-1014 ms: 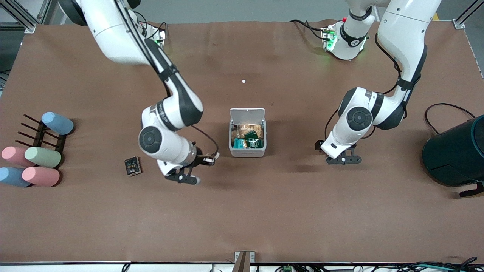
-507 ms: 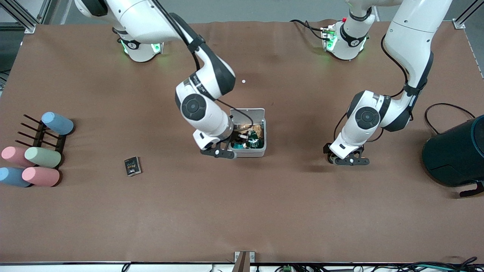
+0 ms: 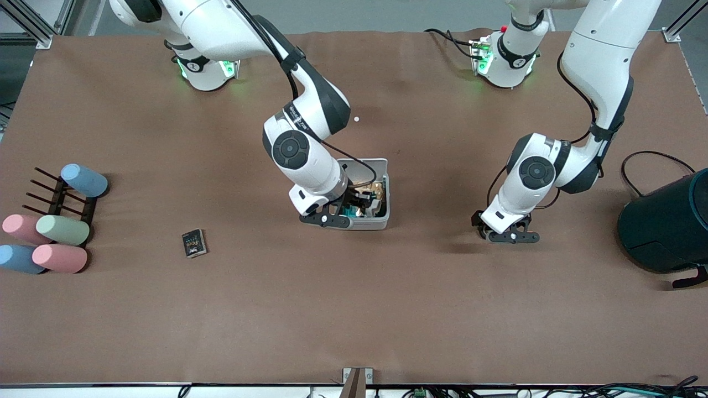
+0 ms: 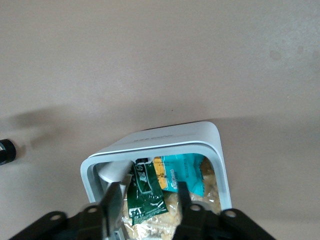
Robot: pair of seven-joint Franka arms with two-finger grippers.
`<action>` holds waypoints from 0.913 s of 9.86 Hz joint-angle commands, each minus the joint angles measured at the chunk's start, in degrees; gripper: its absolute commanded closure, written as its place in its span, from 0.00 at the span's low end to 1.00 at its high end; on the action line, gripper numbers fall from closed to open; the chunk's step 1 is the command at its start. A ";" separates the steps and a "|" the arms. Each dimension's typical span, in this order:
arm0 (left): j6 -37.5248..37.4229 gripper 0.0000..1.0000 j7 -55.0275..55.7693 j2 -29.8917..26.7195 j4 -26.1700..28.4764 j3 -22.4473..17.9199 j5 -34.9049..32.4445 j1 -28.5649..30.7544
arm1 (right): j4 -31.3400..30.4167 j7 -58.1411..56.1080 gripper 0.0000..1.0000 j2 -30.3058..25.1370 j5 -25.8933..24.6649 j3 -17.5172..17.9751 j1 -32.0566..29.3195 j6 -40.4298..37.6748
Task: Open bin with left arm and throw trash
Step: 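Grasp the tape roll with the left gripper while the right gripper reaches the tissues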
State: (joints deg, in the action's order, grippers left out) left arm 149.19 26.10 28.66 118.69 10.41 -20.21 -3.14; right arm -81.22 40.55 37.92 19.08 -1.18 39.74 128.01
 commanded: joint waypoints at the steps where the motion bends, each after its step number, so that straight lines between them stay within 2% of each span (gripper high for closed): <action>1: 0.58 0.00 1.23 1.75 -1.71 0.32 -0.18 0.15 | -0.78 -2.12 0.06 -0.83 -1.84 -0.66 -1.23 -0.31; 2: 0.40 0.00 1.14 1.84 -1.62 0.32 -0.18 0.50 | -1.73 -7.01 0.06 -1.18 -4.72 -1.36 -3.07 -1.18; 4: 0.40 0.04 1.58 1.93 -1.71 0.58 -0.18 0.32 | -2.62 -17.73 0.06 -2.67 -10.26 -3.90 -6.85 -8.28; 6: 0.40 0.17 1.41 2.19 -1.79 0.93 -0.18 0.32 | -4.54 -30.19 0.06 -2.76 -13.43 -4.27 -12.11 -8.40; 7: 0.40 0.36 1.14 2.28 -1.79 0.93 -0.18 0.41 | -6.21 -37.05 0.06 -2.76 -18.07 -4.27 -13.97 -7.52; 8: 0.40 0.49 1.14 2.28 -1.79 0.93 -0.18 0.41 | -9.97 -39.82 0.05 -3.46 -20.03 -4.27 -16.25 -3.95; 9: 0.40 0.56 1.05 2.37 -1.79 0.93 -0.18 0.41 | -15.40 -42.98 0.05 -4.68 -20.39 -4.27 -17.75 1.92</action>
State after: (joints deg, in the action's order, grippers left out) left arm 149.40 26.93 30.59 117.41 10.93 -20.21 -3.07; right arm -87.66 1.18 37.28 0.84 -6.40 23.78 124.17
